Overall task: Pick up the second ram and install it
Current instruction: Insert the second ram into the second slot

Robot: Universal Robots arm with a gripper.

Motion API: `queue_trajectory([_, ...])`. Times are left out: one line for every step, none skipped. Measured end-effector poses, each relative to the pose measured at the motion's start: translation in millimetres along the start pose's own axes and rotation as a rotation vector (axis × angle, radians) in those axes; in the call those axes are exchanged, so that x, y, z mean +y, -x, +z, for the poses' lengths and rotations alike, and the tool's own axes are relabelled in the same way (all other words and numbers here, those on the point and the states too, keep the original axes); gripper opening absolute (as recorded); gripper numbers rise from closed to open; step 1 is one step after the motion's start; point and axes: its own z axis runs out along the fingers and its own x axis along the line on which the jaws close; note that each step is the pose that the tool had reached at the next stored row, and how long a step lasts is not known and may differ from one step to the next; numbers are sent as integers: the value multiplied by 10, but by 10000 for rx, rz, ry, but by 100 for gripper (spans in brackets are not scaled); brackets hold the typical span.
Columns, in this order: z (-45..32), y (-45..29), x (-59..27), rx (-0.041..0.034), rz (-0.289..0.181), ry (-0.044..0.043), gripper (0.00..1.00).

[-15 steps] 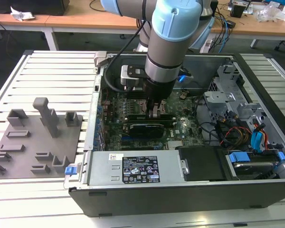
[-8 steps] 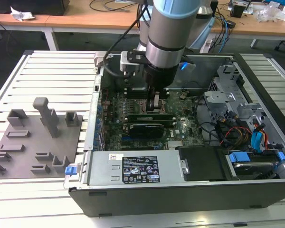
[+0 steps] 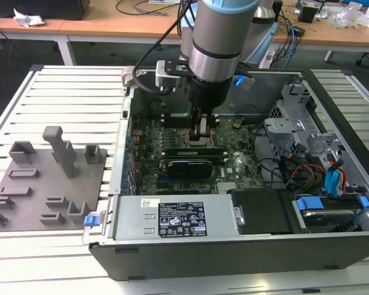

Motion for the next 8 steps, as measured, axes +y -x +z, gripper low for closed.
queue_trajectory([0, 0, 0, 0, 0, 1, 11])
queue_trajectory([0, 0, -3, 0, 1, 1, 11])
queue_trajectory([-1, 0, -11, 4, -1, 1, 11])
queue_trajectory([-2, 1, -24, 7, 0, 1, 11])
queue_trajectory([-1, 4, -65, 9, 1, 2, 11])
queue_trajectory([-2, 7, -128, 21, 1, 8, 11])
queue_trajectory([-2, 7, -135, 21, 1, 9, 11])
queue_trajectory([-2, 7, -136, 21, 2, 8, 11])
